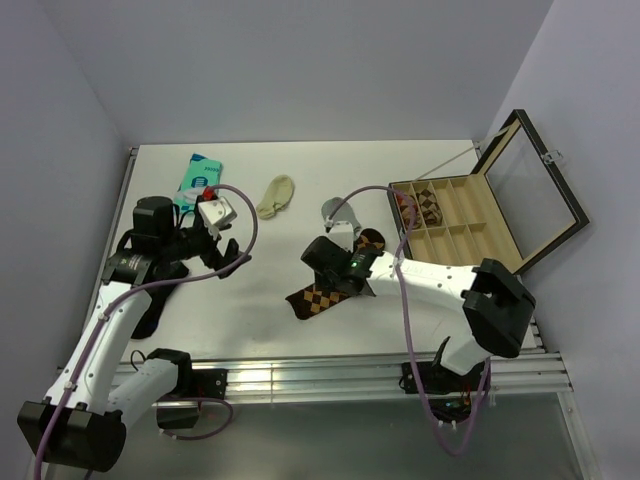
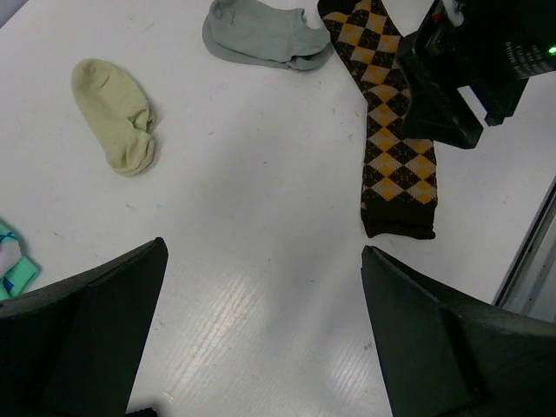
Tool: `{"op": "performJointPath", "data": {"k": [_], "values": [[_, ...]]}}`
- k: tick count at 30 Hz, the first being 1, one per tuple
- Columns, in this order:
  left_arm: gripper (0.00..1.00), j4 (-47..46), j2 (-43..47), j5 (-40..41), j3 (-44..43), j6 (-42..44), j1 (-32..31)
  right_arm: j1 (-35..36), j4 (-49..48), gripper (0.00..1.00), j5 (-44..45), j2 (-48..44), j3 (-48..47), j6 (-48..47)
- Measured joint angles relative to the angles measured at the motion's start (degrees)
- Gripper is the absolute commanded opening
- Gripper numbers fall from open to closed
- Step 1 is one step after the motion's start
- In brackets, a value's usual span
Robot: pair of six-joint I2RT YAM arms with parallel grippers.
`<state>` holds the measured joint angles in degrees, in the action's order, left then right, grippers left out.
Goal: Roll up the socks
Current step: Adjust the sock at the center of the board.
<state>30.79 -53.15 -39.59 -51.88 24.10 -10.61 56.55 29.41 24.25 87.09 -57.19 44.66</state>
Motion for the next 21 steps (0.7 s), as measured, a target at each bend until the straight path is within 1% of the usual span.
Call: {"op": "performJointPath", "data": {"k": [3, 5, 10, 14, 21], "values": [[1.0, 0.0, -0.2, 0.0, -0.3, 0.0, 0.0, -1.6, 1.4, 0.64, 2.1, 1.8, 1.7, 0.7], [1.0, 0.0, -0.3, 0.0, -0.5, 0.0, 0.0, -3.4, 1.3, 0.66, 2.8, 1.8, 3.5, 0.7], [1.0, 0.1, -0.3, 0.1, -0.5, 0.0, 0.0, -7.9, -0.6, 0.68, 3.7, 4.2, 4.9, -2.2], [1.0, 0.1, -0.3, 0.5, -0.5, 0.1, 0.0, -8.8, -3.8, 0.68, 3.3, 8.2, 4.8, -5.6], [0.99, 0.4, -0.4, 1.1, -0.5, 0.2, 0.0, -8.3, -10.0, 0.68, -0.9, 9.5, 4.3, -11.2]]}}
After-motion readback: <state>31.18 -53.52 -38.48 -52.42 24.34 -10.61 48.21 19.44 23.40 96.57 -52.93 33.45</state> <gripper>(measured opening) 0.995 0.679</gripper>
